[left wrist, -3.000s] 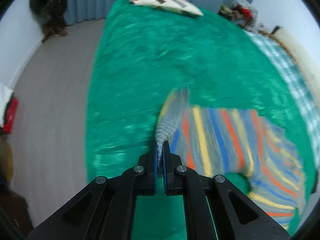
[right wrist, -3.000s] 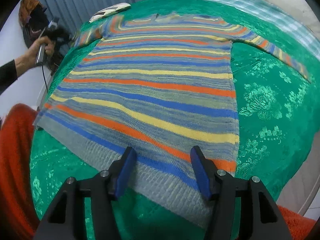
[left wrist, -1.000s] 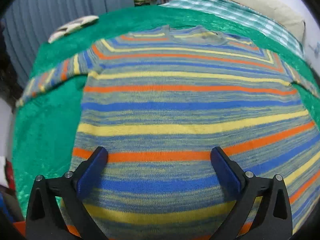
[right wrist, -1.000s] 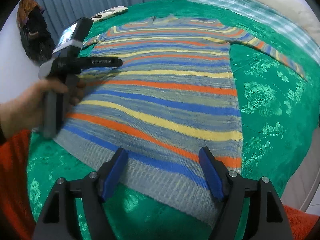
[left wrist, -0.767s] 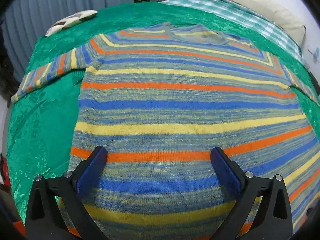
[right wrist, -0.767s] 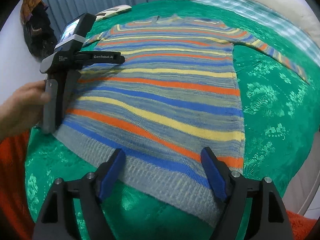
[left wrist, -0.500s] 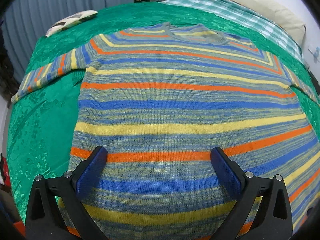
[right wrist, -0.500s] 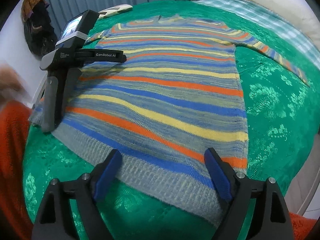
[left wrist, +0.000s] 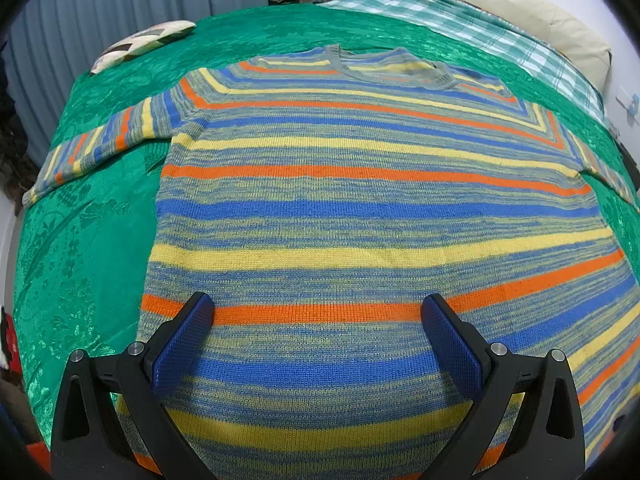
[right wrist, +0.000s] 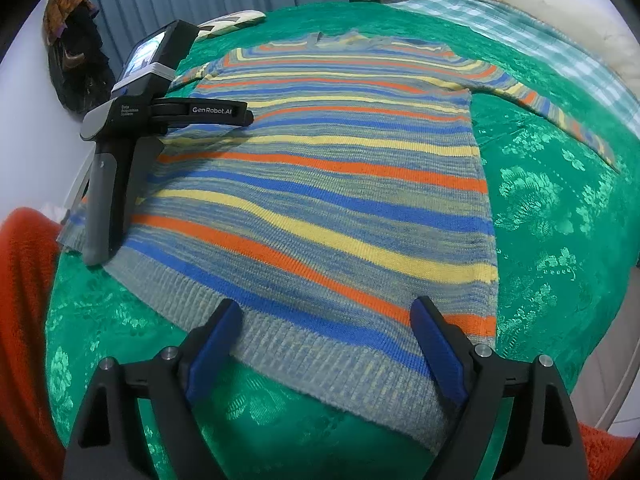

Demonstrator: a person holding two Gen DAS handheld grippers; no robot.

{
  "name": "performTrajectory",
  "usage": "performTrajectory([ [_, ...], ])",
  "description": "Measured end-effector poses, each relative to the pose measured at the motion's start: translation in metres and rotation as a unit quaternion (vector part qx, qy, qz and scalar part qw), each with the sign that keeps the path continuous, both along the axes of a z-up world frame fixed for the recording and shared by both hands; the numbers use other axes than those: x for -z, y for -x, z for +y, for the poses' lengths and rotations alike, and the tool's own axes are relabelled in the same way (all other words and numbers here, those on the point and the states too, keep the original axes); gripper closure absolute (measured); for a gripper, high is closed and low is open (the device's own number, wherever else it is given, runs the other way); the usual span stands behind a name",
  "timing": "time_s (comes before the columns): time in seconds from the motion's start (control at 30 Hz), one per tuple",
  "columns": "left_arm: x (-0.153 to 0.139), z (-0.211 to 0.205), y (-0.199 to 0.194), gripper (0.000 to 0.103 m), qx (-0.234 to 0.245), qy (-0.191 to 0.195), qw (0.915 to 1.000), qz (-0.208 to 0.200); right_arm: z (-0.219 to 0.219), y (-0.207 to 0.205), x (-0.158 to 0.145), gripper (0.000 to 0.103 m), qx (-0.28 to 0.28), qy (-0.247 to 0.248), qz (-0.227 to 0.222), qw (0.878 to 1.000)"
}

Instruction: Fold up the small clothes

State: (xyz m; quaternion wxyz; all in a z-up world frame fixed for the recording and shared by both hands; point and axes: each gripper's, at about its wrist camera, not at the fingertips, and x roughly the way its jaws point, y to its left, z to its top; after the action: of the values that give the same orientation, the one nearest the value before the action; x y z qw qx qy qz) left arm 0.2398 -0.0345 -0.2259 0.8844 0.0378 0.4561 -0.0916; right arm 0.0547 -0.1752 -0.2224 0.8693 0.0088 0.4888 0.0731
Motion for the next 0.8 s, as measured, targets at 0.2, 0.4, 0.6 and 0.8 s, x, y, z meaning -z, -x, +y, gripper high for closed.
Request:
performTrajectory([
  [0.2, -0.0001, 0.0, 0.0, 0.0, 0.0, 0.0, 1.0, 0.0, -0.0009, 0.0006, -0.0001, 0.016, -0.002, -0.003, -0.001, 1.0],
  [0.4, -0.0002, 0.0002, -0.0001, 0.0, 0.0, 0.0, 1.0, 0.0, -0.0005, 0.0024, 0.0001, 0.016, -0.005, -0.002, -0.004, 1.0],
  [0.6, -0.0002, 0.0002, -0.0001, 0.0, 0.0, 0.0, 1.0, 0.0, -0.0009, 0.0032, -0.0005, 0.016, -0.007, -0.004, -0.004, 1.0],
  [0.8, -0.0003, 0.0002, -0.0001, 0.0, 0.0, 0.0, 1.0, 0.0, -0.0006, 0.0036, -0.0007, 0.016, -0.006, -0.004, -0.004, 1.0],
])
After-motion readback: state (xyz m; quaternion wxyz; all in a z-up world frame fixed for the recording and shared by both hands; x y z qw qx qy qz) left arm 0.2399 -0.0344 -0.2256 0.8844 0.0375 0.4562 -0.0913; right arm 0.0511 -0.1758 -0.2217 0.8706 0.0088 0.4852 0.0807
